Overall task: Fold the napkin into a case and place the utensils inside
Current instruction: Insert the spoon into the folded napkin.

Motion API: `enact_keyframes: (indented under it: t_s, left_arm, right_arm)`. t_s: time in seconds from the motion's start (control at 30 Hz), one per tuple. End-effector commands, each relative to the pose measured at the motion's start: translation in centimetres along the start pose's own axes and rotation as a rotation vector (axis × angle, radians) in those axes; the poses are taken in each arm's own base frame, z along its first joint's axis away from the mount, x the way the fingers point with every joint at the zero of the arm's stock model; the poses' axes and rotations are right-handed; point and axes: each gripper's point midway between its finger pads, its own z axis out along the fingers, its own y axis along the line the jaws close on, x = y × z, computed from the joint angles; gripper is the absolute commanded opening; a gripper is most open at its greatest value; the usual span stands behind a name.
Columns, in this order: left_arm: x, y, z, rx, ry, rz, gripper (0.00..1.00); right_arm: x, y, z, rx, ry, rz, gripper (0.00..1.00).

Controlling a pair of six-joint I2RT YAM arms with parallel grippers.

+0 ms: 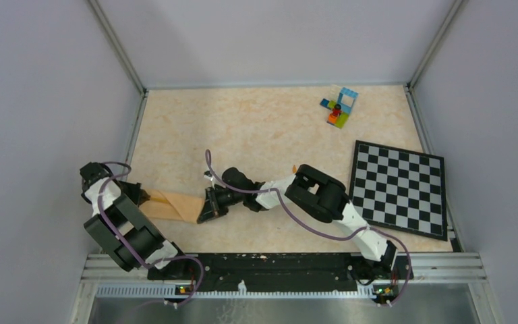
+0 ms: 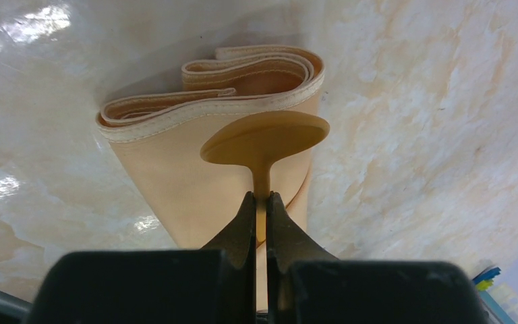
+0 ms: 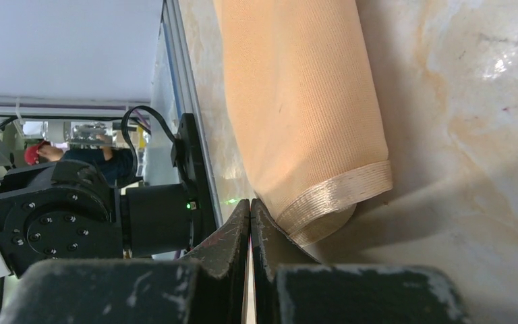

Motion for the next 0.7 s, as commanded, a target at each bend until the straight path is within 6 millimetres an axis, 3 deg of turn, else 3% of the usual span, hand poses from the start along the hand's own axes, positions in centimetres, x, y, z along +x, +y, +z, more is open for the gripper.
enact_keyframes:
  t_s: [0.0, 0.67]
  left_arm:
    - [1.0, -0.4, 0.8, 0.050, 0.050, -0.037, 0.00]
    - [5.2, 0.2, 1.9, 0.112, 0.150, -0.040, 0.00]
  right_arm:
    - [-0.8, 0.7, -0.1, -0.036, -0.024, -0.025, 0.00]
    - [-1.0, 1.0, 0.0, -0.046, -0.029, -0.029, 0.00]
